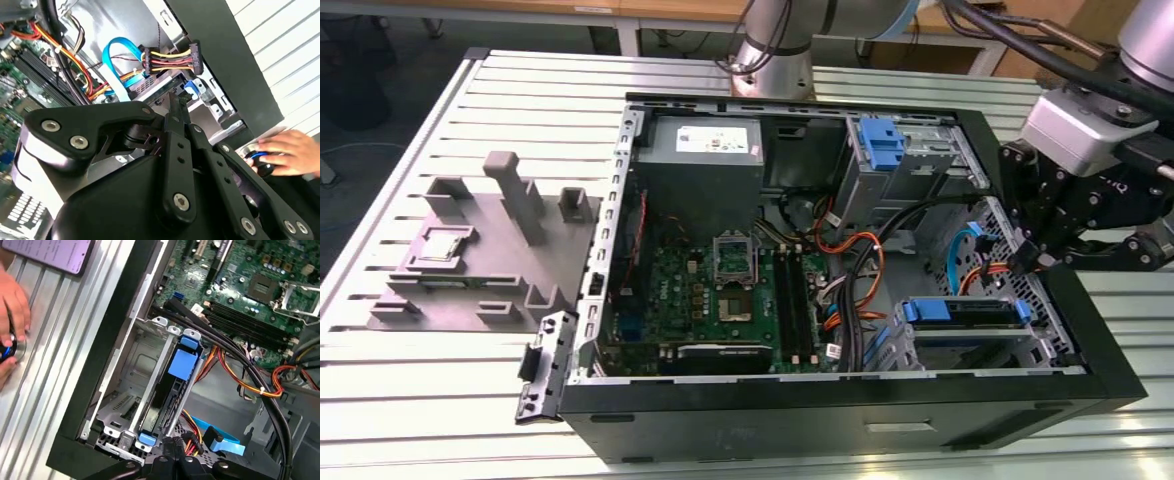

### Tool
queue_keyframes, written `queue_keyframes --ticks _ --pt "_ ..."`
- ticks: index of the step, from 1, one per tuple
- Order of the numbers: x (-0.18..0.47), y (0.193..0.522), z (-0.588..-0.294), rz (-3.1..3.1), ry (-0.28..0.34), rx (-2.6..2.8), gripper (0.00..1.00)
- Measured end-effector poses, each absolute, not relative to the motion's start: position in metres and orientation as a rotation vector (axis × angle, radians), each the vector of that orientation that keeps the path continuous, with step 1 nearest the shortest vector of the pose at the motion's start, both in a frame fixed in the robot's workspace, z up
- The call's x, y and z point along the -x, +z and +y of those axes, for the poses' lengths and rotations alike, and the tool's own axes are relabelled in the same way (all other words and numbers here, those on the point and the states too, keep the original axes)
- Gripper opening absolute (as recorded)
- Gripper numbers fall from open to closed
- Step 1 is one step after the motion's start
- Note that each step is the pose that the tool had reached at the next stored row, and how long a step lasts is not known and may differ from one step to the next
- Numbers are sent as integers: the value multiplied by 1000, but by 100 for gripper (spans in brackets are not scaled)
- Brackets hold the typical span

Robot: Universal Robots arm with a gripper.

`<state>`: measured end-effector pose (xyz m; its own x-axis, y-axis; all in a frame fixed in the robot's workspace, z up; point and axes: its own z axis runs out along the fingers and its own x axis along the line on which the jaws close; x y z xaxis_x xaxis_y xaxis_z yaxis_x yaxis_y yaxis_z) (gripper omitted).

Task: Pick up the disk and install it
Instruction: 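Insert the first disk wire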

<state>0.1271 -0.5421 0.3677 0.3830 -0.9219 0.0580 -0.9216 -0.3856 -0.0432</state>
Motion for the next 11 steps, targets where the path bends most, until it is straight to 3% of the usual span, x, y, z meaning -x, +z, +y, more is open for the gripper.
queue_keyframes --ticks 11 --pt "-132 366 -540 1616 -116 2685 10"
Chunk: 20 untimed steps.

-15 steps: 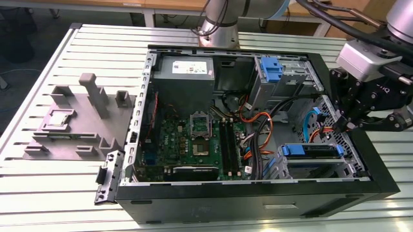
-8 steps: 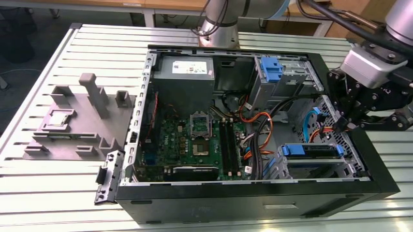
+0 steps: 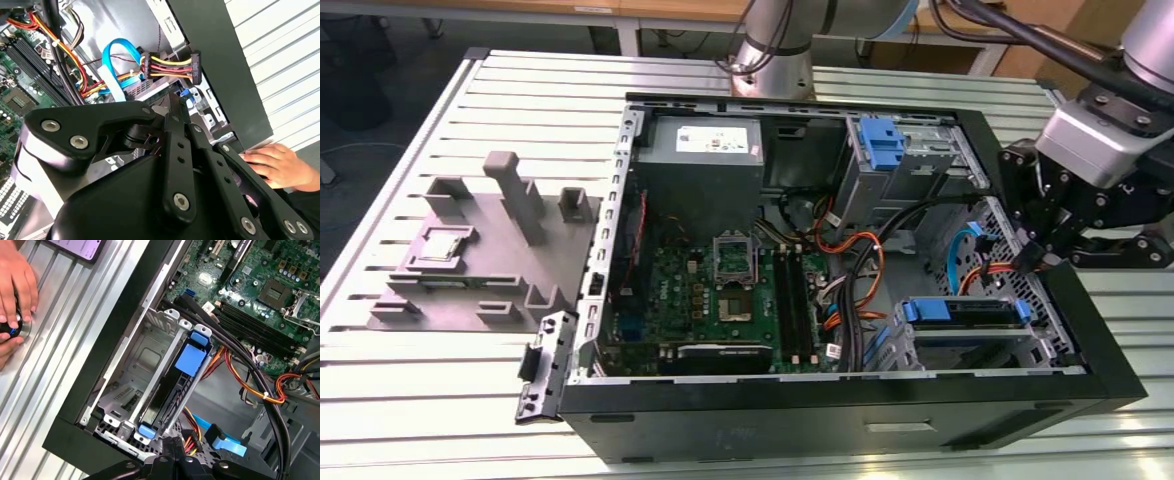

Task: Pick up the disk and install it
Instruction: 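Insert the first disk wire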

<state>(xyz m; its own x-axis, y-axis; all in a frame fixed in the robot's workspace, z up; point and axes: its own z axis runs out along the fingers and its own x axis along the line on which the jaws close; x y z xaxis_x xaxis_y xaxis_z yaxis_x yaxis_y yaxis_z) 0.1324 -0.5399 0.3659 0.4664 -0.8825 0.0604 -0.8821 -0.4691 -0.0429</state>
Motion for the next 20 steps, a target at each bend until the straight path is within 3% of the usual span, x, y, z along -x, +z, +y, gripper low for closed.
queue_keyframes --ticks 12,13,19,20 --pt "-139 366 -529 1588 -136 2722 11" --pt "-139 366 -529 1572 -136 2731 17" --pt "-139 365 -529 1451 -136 2793 18" --pt "-139 365 -529 1430 -137 2803 24"
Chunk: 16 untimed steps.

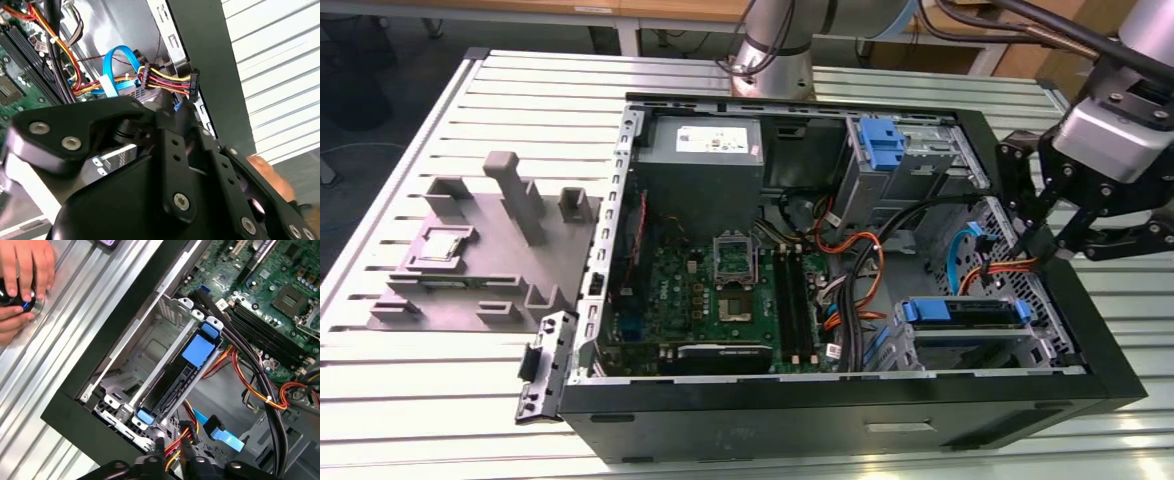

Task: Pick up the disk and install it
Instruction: 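Insert the first disk wire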

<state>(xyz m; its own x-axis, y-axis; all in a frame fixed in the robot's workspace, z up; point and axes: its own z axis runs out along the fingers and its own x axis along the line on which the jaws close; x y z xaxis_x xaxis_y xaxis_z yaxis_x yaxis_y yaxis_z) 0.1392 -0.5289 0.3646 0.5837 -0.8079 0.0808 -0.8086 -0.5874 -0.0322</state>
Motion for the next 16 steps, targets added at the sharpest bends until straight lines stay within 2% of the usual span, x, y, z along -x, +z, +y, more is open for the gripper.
queue_keyframes --ticks 1,2,16 --pt "-139 365 -529 -1406 136 -2797 24" --pt "-139 364 -529 -1392 137 -2805 31" --pt "-147 363 -527 -1360 142 -2814 31"
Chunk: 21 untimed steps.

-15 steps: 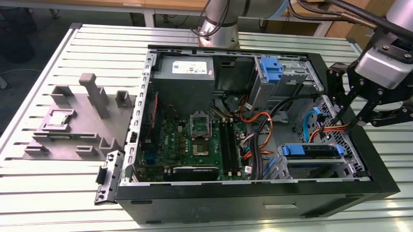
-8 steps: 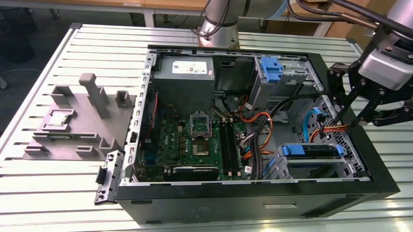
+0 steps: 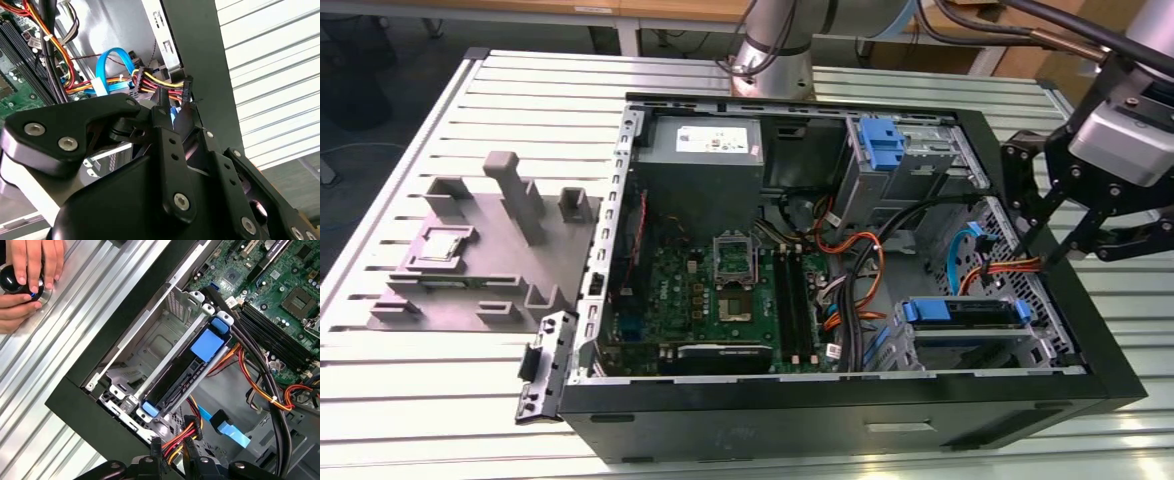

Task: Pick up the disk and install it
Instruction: 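Insert the first disk wire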

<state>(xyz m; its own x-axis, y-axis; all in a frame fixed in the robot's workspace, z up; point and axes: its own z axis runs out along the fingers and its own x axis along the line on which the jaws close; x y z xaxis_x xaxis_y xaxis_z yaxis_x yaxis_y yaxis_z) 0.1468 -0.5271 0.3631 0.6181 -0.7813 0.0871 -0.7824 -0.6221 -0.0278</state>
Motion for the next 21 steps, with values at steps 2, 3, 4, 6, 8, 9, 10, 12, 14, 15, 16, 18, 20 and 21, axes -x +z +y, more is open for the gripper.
queue_keyframes --ticks 2,3,4,6,8,9,10,12,14,15,16,18,20,21 --pt "-148 363 -527 -1354 143 -2816 31" --pt "-149 362 -527 -1349 143 -2817 31" --pt "-150 362 -527 -1341 143 -2821 31" --pt "-150 362 -527 -1314 144 -2835 31" --pt "-150 361 -527 -1279 144 -2853 31" --pt "-150 360 -527 -1259 144 -2862 31" --pt "-150 360 -527 -1241 144 -2871 31" --pt "-152 360 -527 -1216 144 -2882 31" --pt "-153 360 -527 -1209 144 -2885 31" --pt "-154 360 -527 -1208 144 -2886 31" --pt "-155 360 -527 -1206 144 -2887 31" --pt "-156 360 -527 -1188 145 -2895 31" --pt "-156 359 -527 -1148 145 -2912 31" --pt "-156 359 -527 -1128 145 -2921 31"
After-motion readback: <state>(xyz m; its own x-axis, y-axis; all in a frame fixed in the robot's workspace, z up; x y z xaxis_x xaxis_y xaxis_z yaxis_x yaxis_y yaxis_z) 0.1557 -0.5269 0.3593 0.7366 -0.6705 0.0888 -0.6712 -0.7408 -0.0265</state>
